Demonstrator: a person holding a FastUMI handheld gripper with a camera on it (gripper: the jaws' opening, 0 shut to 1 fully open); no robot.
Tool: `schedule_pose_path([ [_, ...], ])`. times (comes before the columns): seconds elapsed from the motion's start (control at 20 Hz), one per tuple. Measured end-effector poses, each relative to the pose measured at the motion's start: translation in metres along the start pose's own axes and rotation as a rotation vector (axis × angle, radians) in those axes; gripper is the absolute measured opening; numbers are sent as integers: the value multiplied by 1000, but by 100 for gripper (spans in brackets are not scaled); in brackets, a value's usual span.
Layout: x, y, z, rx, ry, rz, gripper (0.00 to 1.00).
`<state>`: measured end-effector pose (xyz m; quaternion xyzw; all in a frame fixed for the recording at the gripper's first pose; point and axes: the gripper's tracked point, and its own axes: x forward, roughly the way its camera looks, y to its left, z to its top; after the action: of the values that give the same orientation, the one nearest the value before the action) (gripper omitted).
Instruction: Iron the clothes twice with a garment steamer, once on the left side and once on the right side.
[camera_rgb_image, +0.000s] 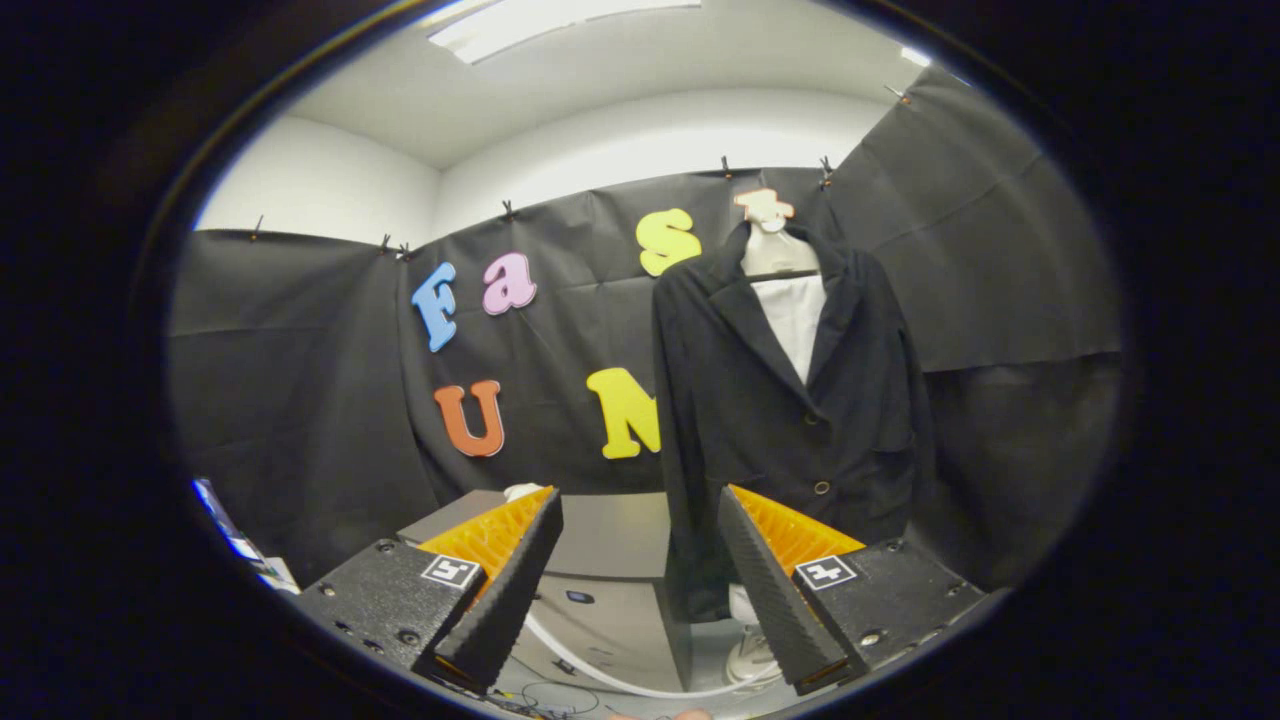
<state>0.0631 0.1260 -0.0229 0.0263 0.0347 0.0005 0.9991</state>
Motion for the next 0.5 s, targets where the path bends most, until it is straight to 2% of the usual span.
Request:
schedule_pose_path([
  [0.35,39,59,-28,4,111,48,99],
  [0.5,68,88,-41,-1,159,94,98],
])
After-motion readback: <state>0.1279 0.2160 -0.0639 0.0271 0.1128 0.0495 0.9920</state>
